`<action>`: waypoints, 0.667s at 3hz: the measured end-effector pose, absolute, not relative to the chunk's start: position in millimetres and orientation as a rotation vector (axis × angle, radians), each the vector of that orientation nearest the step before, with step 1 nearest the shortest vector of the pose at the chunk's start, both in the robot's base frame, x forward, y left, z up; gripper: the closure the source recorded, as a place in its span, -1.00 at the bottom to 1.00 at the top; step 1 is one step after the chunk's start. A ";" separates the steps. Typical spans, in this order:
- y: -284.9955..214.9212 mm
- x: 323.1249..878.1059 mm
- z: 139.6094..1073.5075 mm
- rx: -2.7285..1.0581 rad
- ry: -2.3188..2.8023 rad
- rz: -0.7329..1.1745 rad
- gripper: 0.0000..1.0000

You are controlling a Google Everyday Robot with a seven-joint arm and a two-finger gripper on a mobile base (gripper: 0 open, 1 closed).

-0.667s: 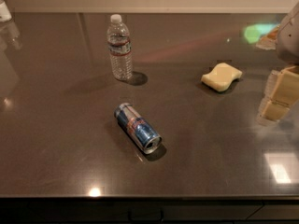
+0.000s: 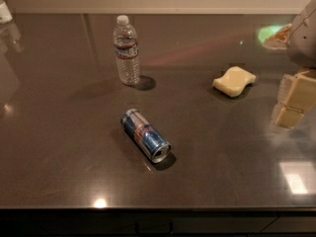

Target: Place redbull can upright

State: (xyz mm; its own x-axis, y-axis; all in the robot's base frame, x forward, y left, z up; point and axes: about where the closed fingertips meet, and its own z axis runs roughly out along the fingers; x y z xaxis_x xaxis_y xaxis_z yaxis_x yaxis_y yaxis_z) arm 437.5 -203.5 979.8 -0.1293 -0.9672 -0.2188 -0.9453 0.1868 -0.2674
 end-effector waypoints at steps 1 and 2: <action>-176.5 440.6 981.8 -1.954 1.958 -0.070 -1.00; -149.6 445.9 980.2 -2.088 1.807 -0.047 -1.00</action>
Offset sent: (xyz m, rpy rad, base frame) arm 0.0145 0.0847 -0.0074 -0.0048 -0.0271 0.4879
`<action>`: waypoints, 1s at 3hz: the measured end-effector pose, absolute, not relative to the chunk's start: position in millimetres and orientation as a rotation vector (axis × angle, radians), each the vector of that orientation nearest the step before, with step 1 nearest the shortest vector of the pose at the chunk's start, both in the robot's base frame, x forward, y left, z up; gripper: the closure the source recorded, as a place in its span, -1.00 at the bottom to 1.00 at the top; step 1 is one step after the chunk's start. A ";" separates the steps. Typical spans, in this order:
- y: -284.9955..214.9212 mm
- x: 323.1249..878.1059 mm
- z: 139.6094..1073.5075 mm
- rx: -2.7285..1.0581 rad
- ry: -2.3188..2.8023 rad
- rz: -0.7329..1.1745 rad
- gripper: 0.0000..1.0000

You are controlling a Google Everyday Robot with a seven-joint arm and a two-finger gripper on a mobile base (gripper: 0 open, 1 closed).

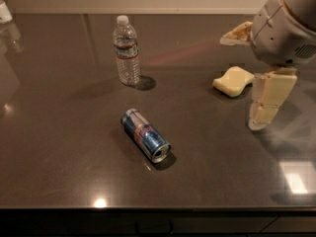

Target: Place redbull can upright

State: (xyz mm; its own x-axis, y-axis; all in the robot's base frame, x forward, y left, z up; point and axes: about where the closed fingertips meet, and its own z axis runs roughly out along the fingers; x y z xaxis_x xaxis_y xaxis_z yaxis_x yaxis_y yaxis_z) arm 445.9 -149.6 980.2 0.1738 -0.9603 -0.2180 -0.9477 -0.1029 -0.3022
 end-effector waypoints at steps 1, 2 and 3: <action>-121.7 456.2 966.7 -2.236 1.646 -0.015 -1.00; -100.4 474.8 952.9 -2.359 1.481 0.004 -1.00; -81.3 493.7 931.4 -2.474 1.289 0.033 -1.00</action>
Offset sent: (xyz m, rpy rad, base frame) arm 0.0517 0.0711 -0.0492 -0.0555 0.0113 0.4893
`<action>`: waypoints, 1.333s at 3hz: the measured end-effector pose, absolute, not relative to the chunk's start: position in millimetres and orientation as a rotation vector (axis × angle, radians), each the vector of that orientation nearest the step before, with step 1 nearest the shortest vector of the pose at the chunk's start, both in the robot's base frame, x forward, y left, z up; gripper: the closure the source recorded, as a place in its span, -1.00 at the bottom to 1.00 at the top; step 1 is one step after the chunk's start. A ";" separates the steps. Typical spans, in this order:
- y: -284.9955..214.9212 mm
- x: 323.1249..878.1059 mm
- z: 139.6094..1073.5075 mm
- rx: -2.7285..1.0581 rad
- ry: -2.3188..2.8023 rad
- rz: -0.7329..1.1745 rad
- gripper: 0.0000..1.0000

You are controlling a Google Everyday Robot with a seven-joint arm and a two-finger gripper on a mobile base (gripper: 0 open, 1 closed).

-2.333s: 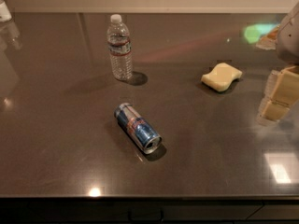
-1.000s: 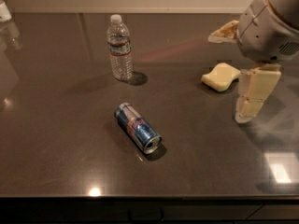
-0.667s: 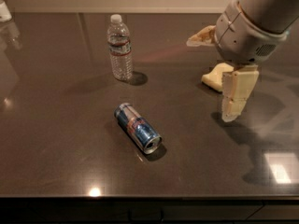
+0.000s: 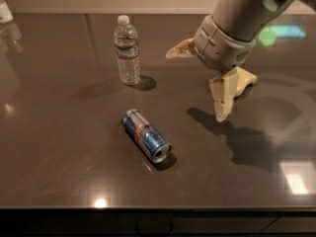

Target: Place redbull can upright

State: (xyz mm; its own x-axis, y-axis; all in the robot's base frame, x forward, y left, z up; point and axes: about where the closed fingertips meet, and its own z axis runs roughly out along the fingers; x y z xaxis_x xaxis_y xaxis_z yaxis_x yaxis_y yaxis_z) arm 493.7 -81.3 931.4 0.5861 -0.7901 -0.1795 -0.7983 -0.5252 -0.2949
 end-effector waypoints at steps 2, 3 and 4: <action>-44.1 495.4 909.6 -2.659 0.784 0.079 -1.00; -26.7 475.2 912.4 -2.711 0.602 0.098 -1.00; -12.8 447.7 909.0 -2.771 0.416 0.098 -1.00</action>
Offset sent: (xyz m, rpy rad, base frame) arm -0.0013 0.0492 -0.0266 0.0190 -0.0516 0.5279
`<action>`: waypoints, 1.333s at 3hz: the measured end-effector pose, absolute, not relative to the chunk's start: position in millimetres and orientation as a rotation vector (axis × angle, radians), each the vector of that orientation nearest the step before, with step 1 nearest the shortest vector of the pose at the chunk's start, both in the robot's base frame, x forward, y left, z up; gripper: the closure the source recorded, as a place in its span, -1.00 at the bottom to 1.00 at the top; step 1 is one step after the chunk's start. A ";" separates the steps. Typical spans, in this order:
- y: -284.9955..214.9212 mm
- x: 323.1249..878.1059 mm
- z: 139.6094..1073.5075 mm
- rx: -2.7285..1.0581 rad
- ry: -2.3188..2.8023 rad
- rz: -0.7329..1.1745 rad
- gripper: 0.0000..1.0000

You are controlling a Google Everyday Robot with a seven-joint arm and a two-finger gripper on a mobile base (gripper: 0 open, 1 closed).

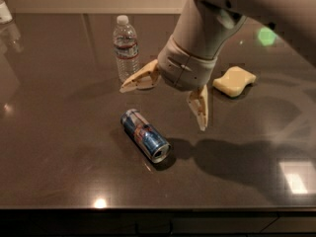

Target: Place redbull can upright

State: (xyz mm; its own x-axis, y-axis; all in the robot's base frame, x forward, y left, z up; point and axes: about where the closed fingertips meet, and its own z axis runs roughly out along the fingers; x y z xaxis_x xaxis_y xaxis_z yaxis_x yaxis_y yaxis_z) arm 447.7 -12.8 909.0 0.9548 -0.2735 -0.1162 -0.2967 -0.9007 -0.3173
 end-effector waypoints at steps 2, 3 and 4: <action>0.5 413.3 880.5 -2.862 0.082 0.029 -1.00; 3.9 411.0 864.7 -2.888 -0.077 -0.024 -1.00; 6.8 416.9 854.2 -2.916 -0.225 -0.088 -1.00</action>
Offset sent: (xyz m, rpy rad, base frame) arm -0.0477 0.0169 -0.0542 -0.1027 -0.1198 0.3649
